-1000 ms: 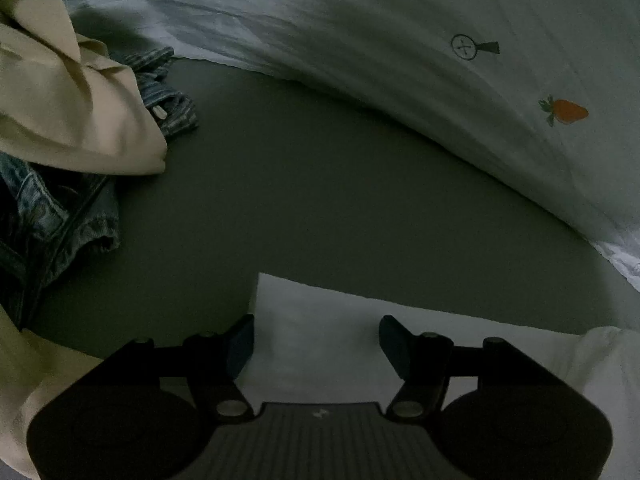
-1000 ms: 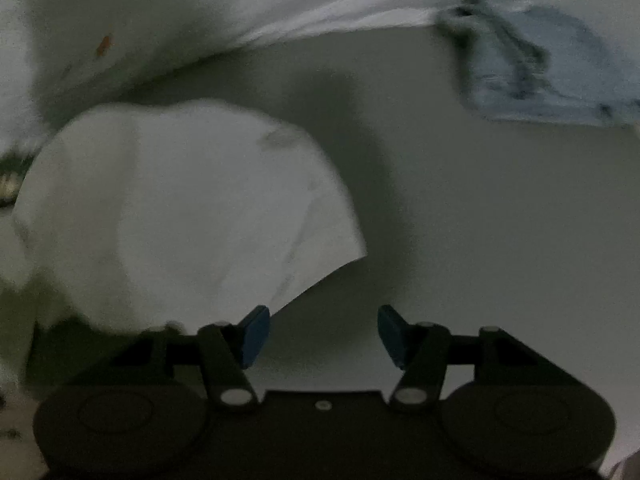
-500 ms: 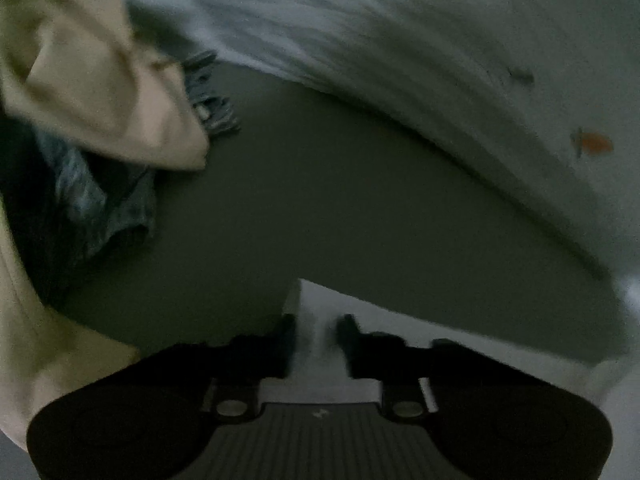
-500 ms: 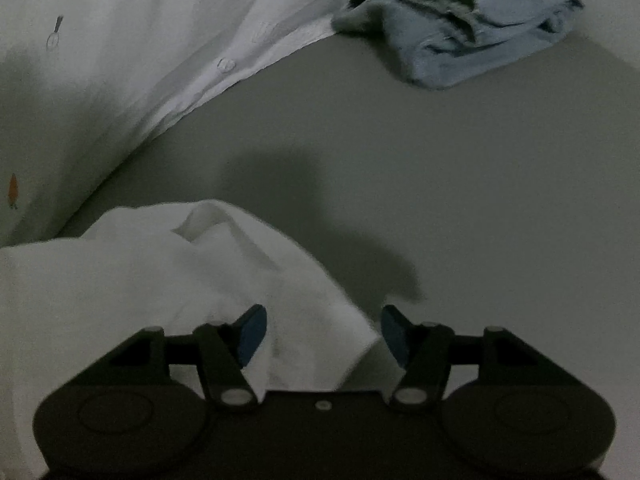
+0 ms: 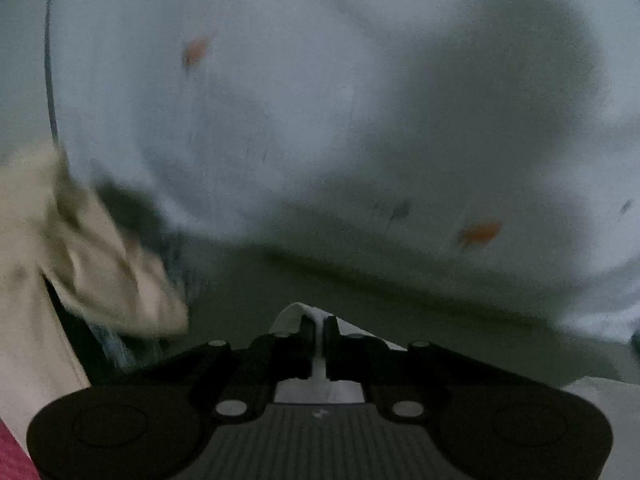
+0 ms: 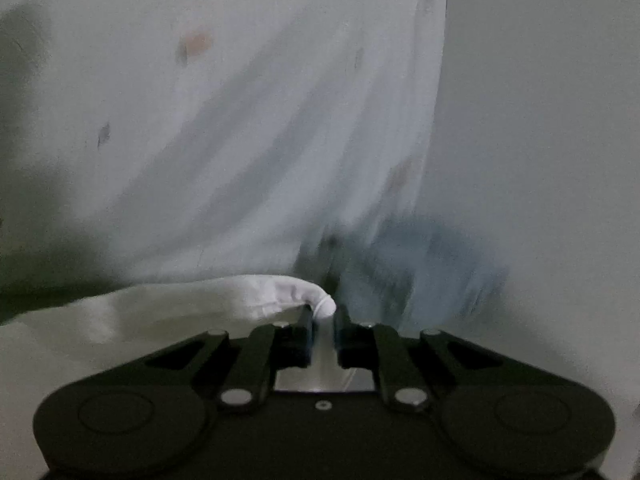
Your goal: Fold clothes
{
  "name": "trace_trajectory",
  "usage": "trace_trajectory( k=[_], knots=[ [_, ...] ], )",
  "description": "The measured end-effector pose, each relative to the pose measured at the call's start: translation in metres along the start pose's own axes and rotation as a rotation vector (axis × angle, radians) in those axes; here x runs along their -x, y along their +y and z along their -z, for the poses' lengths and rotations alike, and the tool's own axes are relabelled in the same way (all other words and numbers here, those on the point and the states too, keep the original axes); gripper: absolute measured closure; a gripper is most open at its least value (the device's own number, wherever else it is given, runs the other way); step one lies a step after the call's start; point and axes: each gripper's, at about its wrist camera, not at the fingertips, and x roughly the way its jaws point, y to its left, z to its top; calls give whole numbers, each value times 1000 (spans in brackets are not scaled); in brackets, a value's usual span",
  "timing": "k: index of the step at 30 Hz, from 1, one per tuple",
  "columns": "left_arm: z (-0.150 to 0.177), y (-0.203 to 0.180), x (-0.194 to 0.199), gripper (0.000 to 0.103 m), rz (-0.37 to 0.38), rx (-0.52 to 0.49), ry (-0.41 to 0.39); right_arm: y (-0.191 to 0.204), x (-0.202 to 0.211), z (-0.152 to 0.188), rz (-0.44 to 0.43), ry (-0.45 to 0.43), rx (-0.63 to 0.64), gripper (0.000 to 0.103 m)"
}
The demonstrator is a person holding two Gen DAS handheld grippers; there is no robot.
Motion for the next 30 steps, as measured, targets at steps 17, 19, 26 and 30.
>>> trace_trajectory(
  k=[17,19,26,30],
  knots=[
    [-42,-6,215,98,-300,26,-518,-205,118,-77,315,-505,-165,91],
    [-26,-4,208,98,-301,57,-458,-223,108,-63,286,-405,-175,90],
    [51,-21,163,98,-284,98,-161,-212,19,50,79,371,-174,87],
    [80,-21,155,98,-297,149,-70,-186,22,65,60,385,-143,76]
  ],
)
